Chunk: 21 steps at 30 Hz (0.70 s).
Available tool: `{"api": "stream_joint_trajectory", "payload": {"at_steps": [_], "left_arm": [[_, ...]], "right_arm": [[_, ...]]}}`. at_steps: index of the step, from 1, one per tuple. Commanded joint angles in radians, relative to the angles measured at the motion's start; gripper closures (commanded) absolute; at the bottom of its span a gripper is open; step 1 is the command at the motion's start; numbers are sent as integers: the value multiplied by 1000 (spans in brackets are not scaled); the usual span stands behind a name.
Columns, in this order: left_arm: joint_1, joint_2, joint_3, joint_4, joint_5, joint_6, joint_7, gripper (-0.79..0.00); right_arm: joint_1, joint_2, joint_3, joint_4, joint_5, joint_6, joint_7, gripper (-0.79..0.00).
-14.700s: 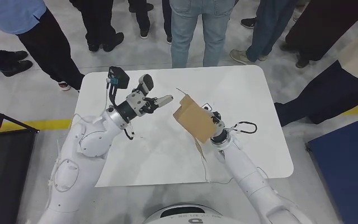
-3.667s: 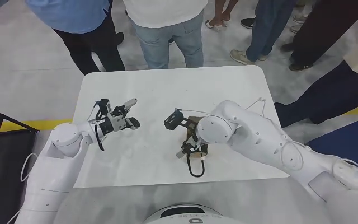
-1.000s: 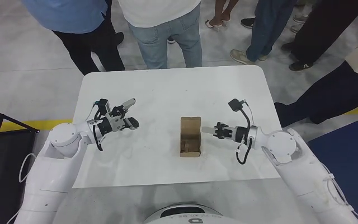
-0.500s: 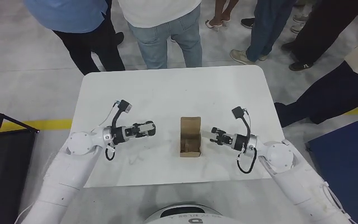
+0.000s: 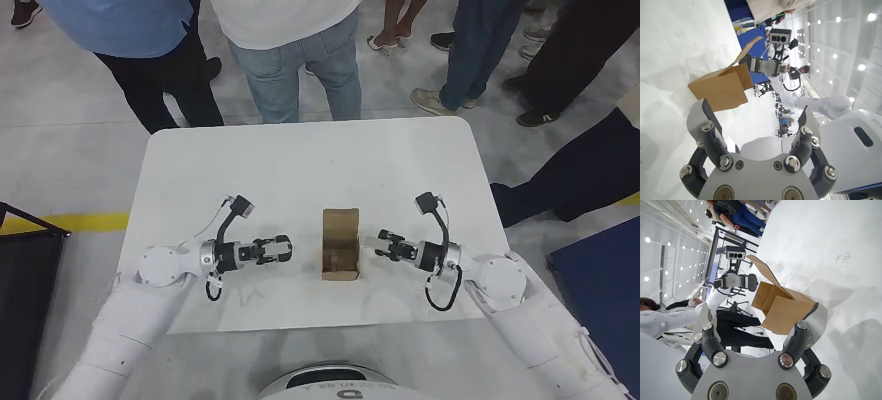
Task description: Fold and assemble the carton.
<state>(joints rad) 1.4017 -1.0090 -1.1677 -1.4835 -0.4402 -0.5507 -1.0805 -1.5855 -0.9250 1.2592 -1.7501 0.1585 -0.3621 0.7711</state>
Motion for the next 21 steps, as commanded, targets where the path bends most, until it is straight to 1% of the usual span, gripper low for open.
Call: {"api": "stream_joint_trajectory", "payload": {"at_steps": [1, 2, 3, 4, 6, 9, 10, 12, 15, 16, 19, 21], "left_arm": [[-11, -5, 18, 19, -27, -38, -9, -785], [-18, -8, 27, 28, -39, -41, -4, -785], [-27, -12, 39, 35, -61, -41, -3, -785], [-40, -15, 49, 46, -68, -40, -6, -785], [-71, -23, 76, 68, -62, -33, -8, -785], [-120, -38, 128, 109, -41, -4, -2, -785], [-133, -43, 144, 122, -31, -3, 1, -785], [-154, -51, 166, 148, -21, -5, 6, -785], [-169, -58, 181, 179, -30, -20, 10, -785], [-174, -59, 183, 186, -33, -25, 8, -785], [-184, -64, 194, 201, -41, -32, 2, -785], [-191, -68, 202, 209, -42, -32, 2, -785]], "right_arm": [[-11, 6, 11, -19, -9, 28, 58, -785], [-14, 8, 14, -32, -14, 44, 77, -757], [-19, 9, 12, -45, -14, 60, 90, -708], [-21, 10, 8, -57, -21, 79, 104, -625], [-17, 9, -4, -69, -36, 114, 111, -523], [7, 5, -39, -61, -63, 173, 122, -508], [17, 3, -50, -58, -67, 185, 127, -517], [31, 0, -70, -52, -76, 207, 136, -511], [46, -3, -93, -50, -87, 230, 146, -523], [50, -4, -99, -50, -88, 233, 146, -551], [67, -8, -116, -51, -90, 244, 143, -560], [77, -10, -124, -54, -91, 250, 139, -551]]}}
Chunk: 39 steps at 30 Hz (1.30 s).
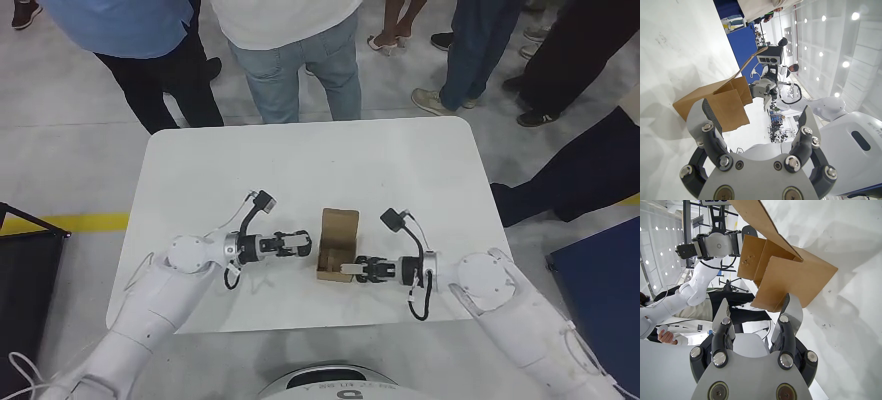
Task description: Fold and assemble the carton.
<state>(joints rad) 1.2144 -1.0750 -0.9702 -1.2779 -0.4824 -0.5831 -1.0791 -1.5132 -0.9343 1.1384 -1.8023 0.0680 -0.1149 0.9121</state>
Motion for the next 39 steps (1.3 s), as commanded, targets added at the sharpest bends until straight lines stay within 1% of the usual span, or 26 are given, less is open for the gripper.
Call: {"api": "stream_joint_trajectory", "payload": {"at_steps": [1, 4, 6, 7, 9, 12, 14, 15, 20, 29, 39], "left_arm": [[-7, -3, 8, 7, 1, 0, 0, -785], [-16, -7, 15, 16, -1, -4, -1, -785], [-23, -9, 17, 22, -1, -5, -1, -785], [-26, -10, 16, 24, 1, -6, 0, -785], [-28, -10, 14, 27, -1, -9, 1, -785], [-27, -10, 11, 28, -7, -10, -4, -785], [-26, -11, 12, 28, -10, -11, -6, -785], [-26, -12, 13, 28, -11, -12, -8, -785], [-28, -16, 21, 35, -19, -17, -13, -785], [-35, -22, 29, 45, -25, -22, -22, -785], [-40, -29, 40, 63, -26, -29, -24, -785]], "right_arm": [[10, -2, -6, -3, -1, 6, -5, -548], [23, -4, -11, -6, -12, 24, -17, -536], [31, -6, -10, -3, 4, 26, -22, -511], [33, -6, 0, 4, 20, 24, -28, -511], [30, -3, 27, 20, 38, 20, -35, -462], [13, 4, 66, 27, 33, 35, -51, -459], [-1, 7, 87, 28, 41, 43, -53, -431], [-5, 9, 94, 27, 35, 50, -50, -400], [-6, 10, 85, 44, 9, 101, -34, -385], [36, -2, 26, 40, -5, 122, -28, -388], [89, -12, -35, 47, -65, 186, -20, -388]]}}
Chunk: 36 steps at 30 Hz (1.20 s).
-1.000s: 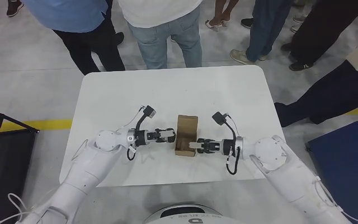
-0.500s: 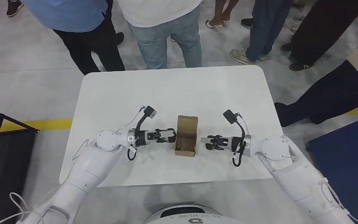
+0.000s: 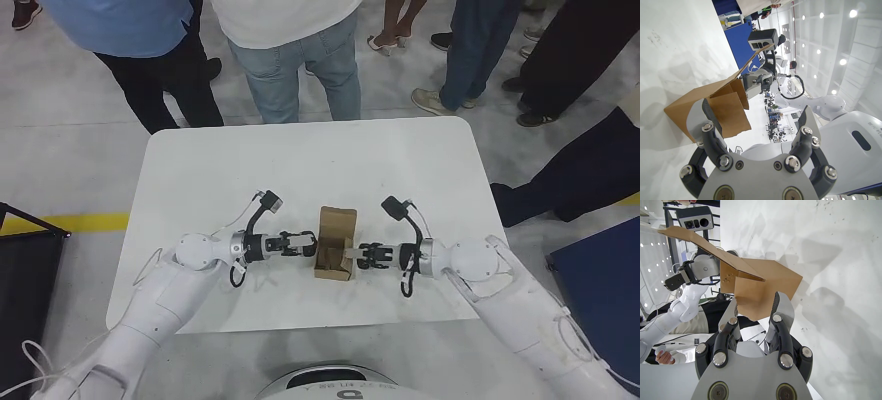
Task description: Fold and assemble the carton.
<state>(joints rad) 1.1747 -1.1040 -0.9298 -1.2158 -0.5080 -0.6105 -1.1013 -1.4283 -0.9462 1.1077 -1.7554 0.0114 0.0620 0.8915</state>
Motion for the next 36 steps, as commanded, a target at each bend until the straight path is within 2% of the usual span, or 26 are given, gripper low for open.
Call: {"api": "stream_joint_trajectory", "payload": {"at_steps": [1, 7, 10, 13, 15, 16, 20, 25, 36], "left_arm": [[-1, -1, 0, 2, 0, -3, -2, -785], [-1, -3, 0, 4, -7, -8, -9, -785], [-3, -5, 2, 5, -8, -9, -9, -785], [-5, -6, 3, 7, -10, -12, -11, -785], [-6, -7, 3, 10, -15, -12, -12, -785], [-6, -8, 3, 12, -17, -13, -13, -785], [-4, -7, -11, 20, -42, -33, -12, -785], [9, 1, -52, 29, -74, -52, -18, -785], [29, 15, -96, 17, -12, -50, 2, -785]], "right_arm": [[8, -1, -9, -1, -17, 18, 2, -388], [31, -4, -44, -34, -98, 84, 8, -376], [47, -7, -72, -66, -155, 142, 15, -345], [66, -10, -106, -101, -223, 208, 25, -219], [79, -13, -129, -122, -276, 253, 31, -55], [85, -14, -141, -133, -299, 274, 32, 0], [110, -18, -170, -171, -387, 353, 31, 0], [117, -12, -147, -225, -485, 451, 29, 0], [161, -6, -162, -241, -624, 543, 196, 0]]}}
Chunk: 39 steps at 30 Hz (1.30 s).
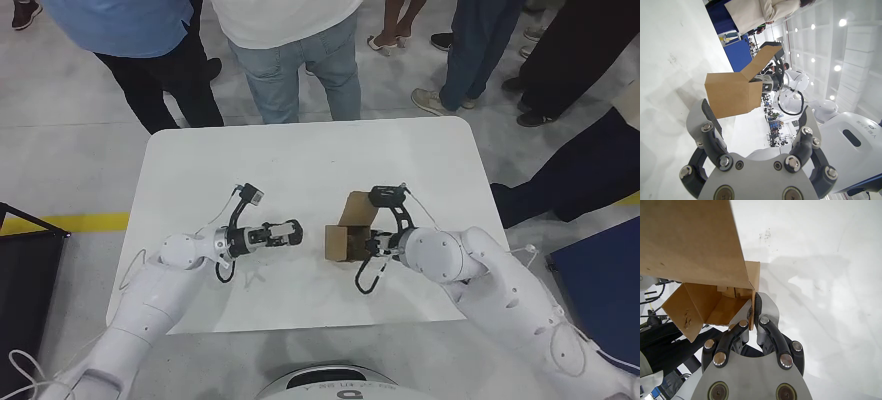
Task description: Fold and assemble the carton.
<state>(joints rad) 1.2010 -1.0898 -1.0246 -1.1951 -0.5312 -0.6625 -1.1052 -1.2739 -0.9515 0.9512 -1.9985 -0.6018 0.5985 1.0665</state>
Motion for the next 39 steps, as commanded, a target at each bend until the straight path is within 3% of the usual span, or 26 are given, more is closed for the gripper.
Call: {"api": "stream_joint_trajectory", "payload": {"at_steps": [1, 2, 4, 5, 6, 7, 8, 14, 16, 18, 19, 22, 24, 27, 34, 39], "left_arm": [[4, 1, -1, -7, 21, 4, 10, -785], [6, 2, -2, -10, 32, 5, 14, -785], [9, 2, -3, -15, 40, 8, 22, -785], [10, 2, -3, -16, 41, 10, 23, -785], [10, 2, -4, -17, 47, 11, 26, -785], [8, 3, -5, -18, 61, 12, 29, -785], [8, 3, -6, -19, 76, 14, 34, -785], [12, 10, -16, -35, 231, 23, 113, -785], [18, 13, -21, -49, 298, 30, 147, -785], [23, 15, -25, -68, 353, 40, 179, -785], [25, 16, -24, -79, 380, 47, 192, -785], [16, 14, -12, -114, 459, 74, 219, -785], [2, 10, 6, -136, 503, 93, 231, -785], [-34, 0, 43, -143, 527, 126, 230, -785], [-133, -37, 137, -105, 581, 228, 270, -785], [-171, -54, 178, -77, 604, 268, 277, -468]], "right_arm": [[13, -1, -10, 3, -19, 12, 36, 0], [18, -2, -13, 1, -25, 16, 45, 0], [25, -4, -16, -5, -27, 27, 53, -360], [26, -5, -16, -8, -23, 28, 54, -474], [26, -6, -13, -12, -10, 27, 53, -637], [26, -7, -8, -14, 1, 26, 47, -760], [24, -8, -3, -15, 13, 24, 41, -779], [-43, -13, 107, 29, 264, -96, -84, -785], [-86, -13, 153, 54, 356, -177, -152, -770], [-133, -13, 201, 80, 452, -264, -215, -659], [-158, -13, 227, 95, 501, -313, -253, -646], [-242, -14, 294, 153, 637, -501, -341, -699], [-293, -12, 315, 177, 700, -651, -337, -754], [-340, -10, 333, 227, 746, -805, -318, -757], [-338, -17, 306, 303, 778, -904, -320, -711], [-320, -23, 282, 323, 764, -920, -331, -686]]}}
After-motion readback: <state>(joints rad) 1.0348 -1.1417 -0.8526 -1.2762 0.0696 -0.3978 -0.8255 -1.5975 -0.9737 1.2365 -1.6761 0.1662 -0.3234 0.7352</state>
